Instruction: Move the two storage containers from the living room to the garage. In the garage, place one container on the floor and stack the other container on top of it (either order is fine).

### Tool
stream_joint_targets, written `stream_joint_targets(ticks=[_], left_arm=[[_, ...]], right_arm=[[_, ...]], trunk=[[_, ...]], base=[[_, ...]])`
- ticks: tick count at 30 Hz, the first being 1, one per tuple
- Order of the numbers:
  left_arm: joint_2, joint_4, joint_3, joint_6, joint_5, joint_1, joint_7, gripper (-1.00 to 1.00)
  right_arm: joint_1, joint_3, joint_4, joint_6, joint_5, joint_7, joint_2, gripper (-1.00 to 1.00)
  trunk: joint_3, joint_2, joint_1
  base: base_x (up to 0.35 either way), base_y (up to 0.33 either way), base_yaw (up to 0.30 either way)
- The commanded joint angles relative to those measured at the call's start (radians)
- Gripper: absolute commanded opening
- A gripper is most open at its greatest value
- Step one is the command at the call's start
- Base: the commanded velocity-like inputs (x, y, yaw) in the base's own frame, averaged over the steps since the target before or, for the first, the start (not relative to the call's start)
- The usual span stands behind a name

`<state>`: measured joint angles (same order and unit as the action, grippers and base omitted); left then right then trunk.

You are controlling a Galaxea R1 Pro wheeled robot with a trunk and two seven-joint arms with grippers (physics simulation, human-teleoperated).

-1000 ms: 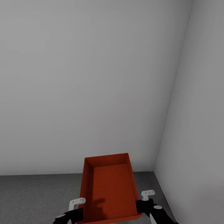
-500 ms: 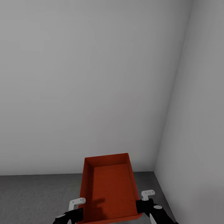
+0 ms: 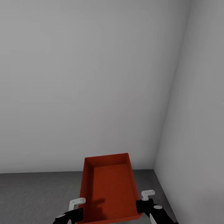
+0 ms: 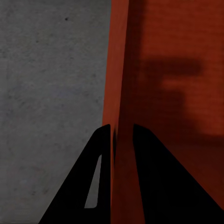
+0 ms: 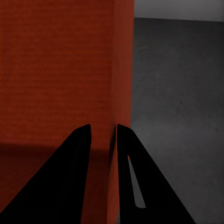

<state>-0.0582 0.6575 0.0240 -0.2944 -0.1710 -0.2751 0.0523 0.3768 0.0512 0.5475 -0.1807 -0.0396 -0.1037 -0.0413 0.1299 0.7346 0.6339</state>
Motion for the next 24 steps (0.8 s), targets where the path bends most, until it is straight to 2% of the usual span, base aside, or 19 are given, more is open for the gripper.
stream_joint_targets(ticks=[1, 10, 17, 24], left_arm=[[0.016, 0.004, 0.000, 0.073, 0.050, 0.001, 0.026, -1.00], [0.015, 0.004, 0.001, 0.074, 0.050, 0.001, 0.026, -1.00], [0.015, 0.004, 0.001, 0.074, 0.050, 0.001, 0.026, -1.00], [0.017, 0.004, 0.001, 0.074, 0.050, 0.001, 0.026, -1.00]], right_arm=[[0.001, -0.004, 0.000, -0.006, 0.046, -0.037, 0.000, -1.00], [0.001, -0.004, 0.000, -0.006, 0.046, -0.037, 0.000, -1.00], [0.002, -0.004, 0.000, -0.006, 0.046, -0.037, 0.000, -1.00], [0.001, -0.004, 0.000, -0.006, 0.046, -0.037, 0.000, -1.00]], trunk=[[0.002, 0.001, 0.000], [0.002, 0.001, 0.000], [0.002, 0.001, 0.000], [0.002, 0.001, 0.000]], base=[[-0.054, 0.017, 0.000], [-0.016, 0.002, 0.000], [-0.256, 0.000, 0.000], [-0.042, 0.000, 0.000]])
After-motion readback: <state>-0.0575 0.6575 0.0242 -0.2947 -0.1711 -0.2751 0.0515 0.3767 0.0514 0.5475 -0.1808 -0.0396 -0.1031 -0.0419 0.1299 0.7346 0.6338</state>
